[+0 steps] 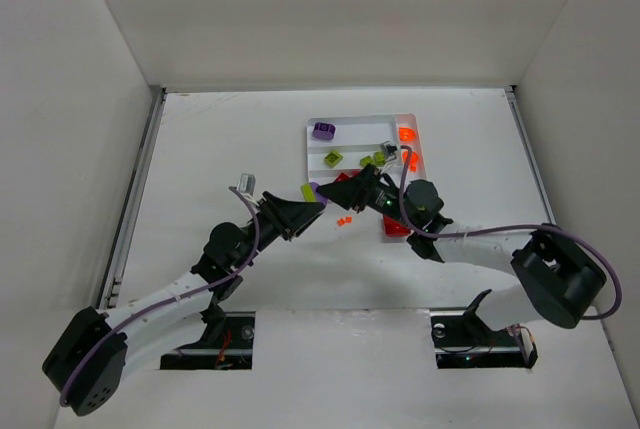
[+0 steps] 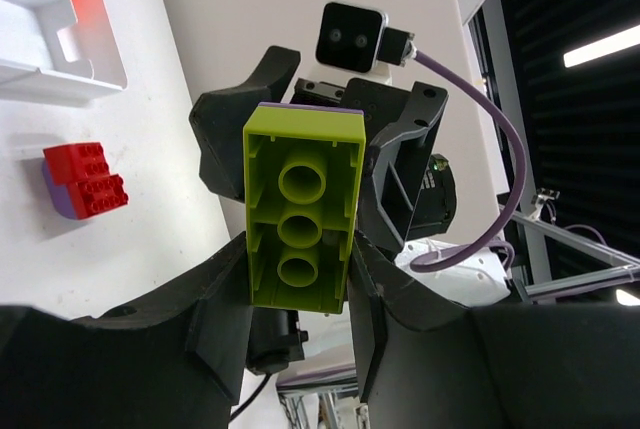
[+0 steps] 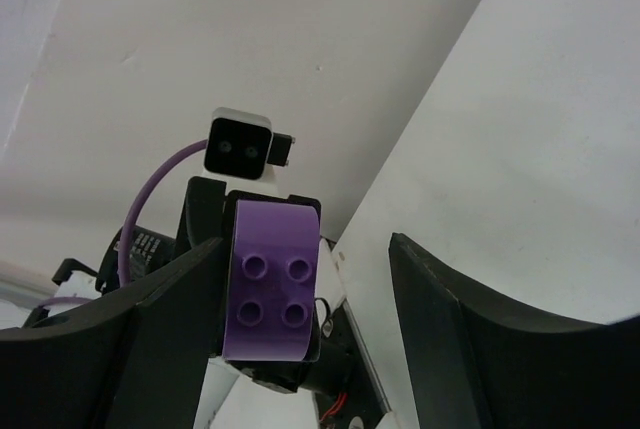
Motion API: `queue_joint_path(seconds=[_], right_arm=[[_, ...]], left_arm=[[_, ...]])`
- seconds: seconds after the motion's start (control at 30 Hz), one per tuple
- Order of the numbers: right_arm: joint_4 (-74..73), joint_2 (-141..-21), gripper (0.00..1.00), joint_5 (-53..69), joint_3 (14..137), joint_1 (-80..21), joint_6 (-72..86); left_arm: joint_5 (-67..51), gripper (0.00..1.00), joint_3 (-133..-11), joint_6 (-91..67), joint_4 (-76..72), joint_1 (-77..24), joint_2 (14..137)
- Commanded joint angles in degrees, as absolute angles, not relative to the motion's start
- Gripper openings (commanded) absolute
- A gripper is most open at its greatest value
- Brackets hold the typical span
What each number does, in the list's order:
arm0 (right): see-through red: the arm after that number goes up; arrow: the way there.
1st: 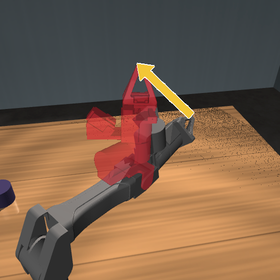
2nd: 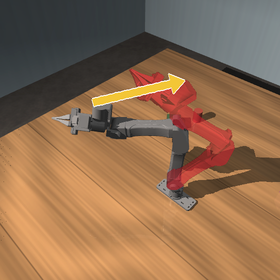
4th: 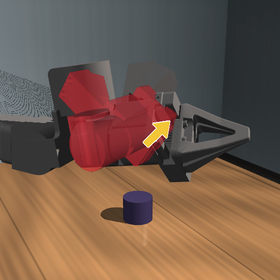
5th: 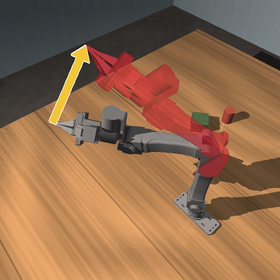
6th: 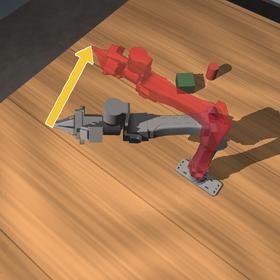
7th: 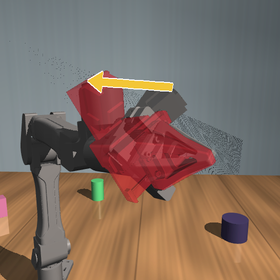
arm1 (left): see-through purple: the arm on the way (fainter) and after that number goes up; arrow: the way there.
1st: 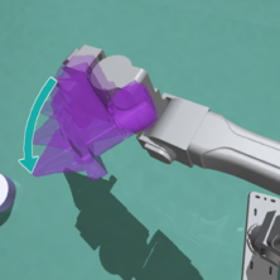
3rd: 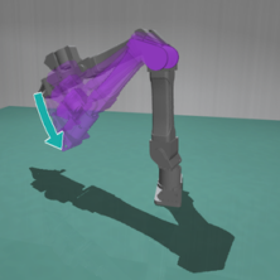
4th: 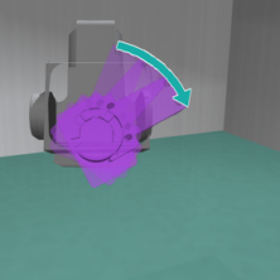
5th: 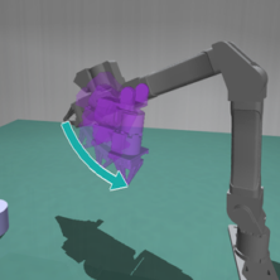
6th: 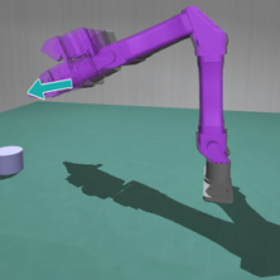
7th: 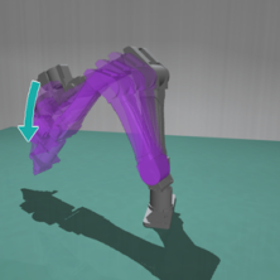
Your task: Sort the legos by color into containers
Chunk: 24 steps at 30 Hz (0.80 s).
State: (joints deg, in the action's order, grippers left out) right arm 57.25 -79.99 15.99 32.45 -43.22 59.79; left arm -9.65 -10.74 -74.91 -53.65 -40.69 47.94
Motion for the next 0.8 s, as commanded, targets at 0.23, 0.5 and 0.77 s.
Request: queue_joint_path(seconds=[0.23,0.5,0.77], right_arm=[[64.5,-82.6,0.61,18.8,35.7,-44.0,61.2],[64.4,-81.7,0.38,17.5,34.5,-44.0,61.4],[63.8,-80.9,0.35,16.4,32.1,-43.9,62.3]], left_arm=[[-11.0,0.16,-9.8,-76.7,-56.1,-41.5,47.8],[-10.5,0.31,-9.4,-76.1,-55.4,-41.6,48.1],[-7.9,0.44,-9.7,-73.1,-52.2,-41.1,46.8]])
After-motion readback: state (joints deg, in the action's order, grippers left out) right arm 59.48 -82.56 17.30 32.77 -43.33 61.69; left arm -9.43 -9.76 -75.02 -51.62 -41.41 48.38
